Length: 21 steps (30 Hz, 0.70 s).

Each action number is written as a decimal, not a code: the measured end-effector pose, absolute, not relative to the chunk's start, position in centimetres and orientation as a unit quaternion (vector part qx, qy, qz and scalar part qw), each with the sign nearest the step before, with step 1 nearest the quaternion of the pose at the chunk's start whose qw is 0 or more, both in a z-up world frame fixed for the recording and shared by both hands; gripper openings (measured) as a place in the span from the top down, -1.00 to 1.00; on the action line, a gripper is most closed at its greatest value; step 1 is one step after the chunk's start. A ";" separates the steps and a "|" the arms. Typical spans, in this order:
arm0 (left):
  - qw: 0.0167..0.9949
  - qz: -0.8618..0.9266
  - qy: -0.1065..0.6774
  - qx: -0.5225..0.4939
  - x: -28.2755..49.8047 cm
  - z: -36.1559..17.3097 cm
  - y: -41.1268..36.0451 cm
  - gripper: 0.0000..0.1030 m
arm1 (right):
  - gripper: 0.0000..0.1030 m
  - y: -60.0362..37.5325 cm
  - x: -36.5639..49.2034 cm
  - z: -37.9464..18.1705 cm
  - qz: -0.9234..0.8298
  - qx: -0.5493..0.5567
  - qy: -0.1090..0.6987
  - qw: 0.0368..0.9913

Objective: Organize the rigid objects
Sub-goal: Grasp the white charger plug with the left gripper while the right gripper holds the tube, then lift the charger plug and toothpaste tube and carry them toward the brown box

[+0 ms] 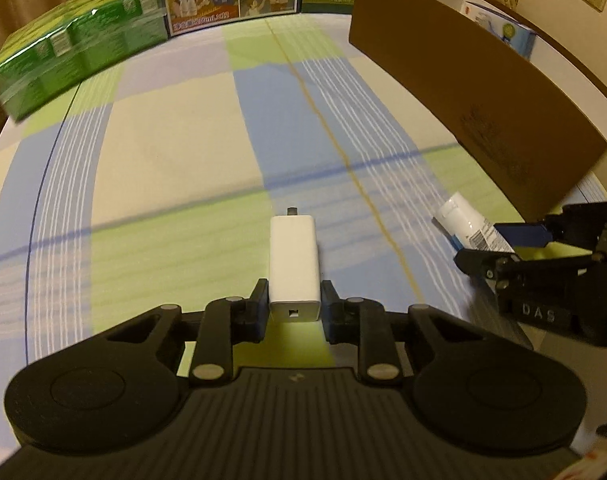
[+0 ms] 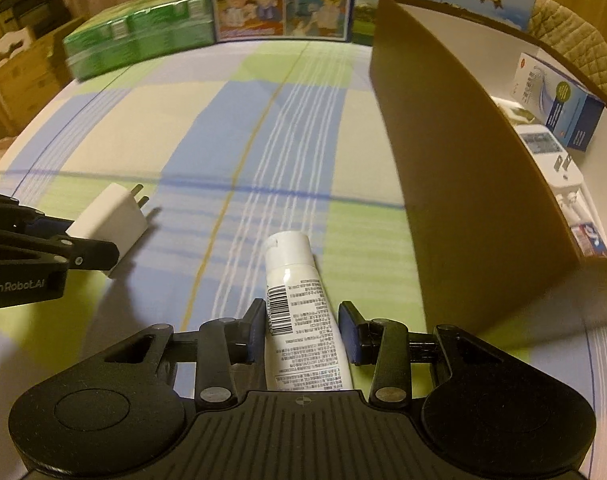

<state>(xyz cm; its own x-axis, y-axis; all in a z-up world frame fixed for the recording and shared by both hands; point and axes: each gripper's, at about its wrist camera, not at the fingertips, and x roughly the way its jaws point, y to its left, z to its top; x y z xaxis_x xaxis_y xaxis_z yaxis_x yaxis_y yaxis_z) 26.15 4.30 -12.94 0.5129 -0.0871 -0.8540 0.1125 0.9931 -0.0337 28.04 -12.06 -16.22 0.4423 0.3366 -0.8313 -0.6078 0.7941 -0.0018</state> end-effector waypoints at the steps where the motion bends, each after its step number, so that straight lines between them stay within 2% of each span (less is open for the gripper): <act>1: 0.868 -0.057 0.492 0.012 25.5 -12.9 4.3 0.59 | 0.30 -12.3 27.5 -16.2 0.287 -0.154 0.448 0.833; 10: 0.860 -0.070 0.506 0.005 20.3 -12.5 3.4 0.59 | 0.29 -14.5 23.2 -15.8 0.322 -0.180 0.459 0.808; 21: 0.858 -0.057 0.510 -0.001 21.0 -12.8 2.6 0.54 | 0.26 -14.7 22.7 -15.9 0.326 -0.175 0.457 0.809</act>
<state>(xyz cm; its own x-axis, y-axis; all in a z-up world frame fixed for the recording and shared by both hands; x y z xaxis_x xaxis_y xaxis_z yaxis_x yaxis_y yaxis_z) 21.03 2.59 -12.80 0.4732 -0.0987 -0.8754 0.0966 0.9935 -0.0598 22.72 -14.73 -15.93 0.3705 0.3672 -0.8531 -0.6870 0.7265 0.0143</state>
